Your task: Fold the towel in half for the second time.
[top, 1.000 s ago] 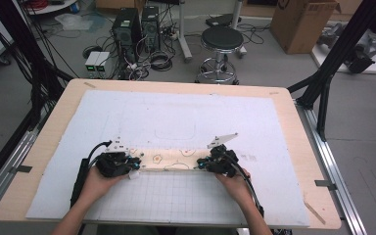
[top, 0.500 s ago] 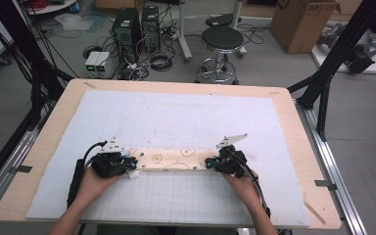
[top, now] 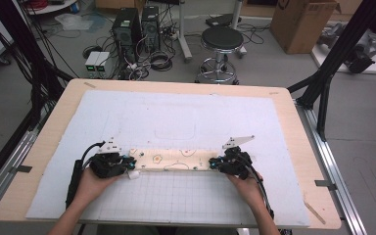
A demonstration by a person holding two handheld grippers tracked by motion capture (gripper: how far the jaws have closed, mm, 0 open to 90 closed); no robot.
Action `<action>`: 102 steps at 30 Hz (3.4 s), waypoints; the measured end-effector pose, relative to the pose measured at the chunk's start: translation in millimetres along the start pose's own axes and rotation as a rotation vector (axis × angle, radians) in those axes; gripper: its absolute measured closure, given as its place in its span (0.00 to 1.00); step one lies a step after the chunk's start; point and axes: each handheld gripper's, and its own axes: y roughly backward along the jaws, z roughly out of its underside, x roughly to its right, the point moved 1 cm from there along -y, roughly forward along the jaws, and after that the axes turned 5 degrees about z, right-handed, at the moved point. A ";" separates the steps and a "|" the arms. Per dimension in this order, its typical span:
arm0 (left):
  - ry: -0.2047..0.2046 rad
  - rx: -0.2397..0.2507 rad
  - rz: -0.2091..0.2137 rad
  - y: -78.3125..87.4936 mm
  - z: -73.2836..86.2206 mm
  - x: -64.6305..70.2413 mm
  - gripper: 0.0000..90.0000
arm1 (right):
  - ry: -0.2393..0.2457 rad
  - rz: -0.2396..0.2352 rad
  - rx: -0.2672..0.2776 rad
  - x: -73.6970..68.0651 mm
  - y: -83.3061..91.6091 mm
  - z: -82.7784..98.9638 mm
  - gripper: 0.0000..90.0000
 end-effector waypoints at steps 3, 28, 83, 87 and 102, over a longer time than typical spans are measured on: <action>0.001 0.001 0.000 0.5 0.7 -0.8 0.87 | -0.003 0.000 0.003 0.7 0.5 0.7 0.92; 0.011 0.023 -0.007 -1.8 3.3 -5.3 0.90 | -0.010 0.000 0.034 -0.1 -0.5 7.3 0.93; 0.207 0.071 -0.043 -16.2 -14.8 -34.3 0.91 | -0.152 0.015 0.038 26.6 -9.3 -9.8 0.92; 0.198 0.090 -0.059 -15.6 -22.2 -36.6 0.91 | -0.153 0.026 0.063 29.1 -5.5 -13.6 0.92; 0.222 0.135 -0.137 -32.4 -42.4 -57.5 0.87 | -0.175 0.110 0.102 48.7 -12.6 -35.4 0.89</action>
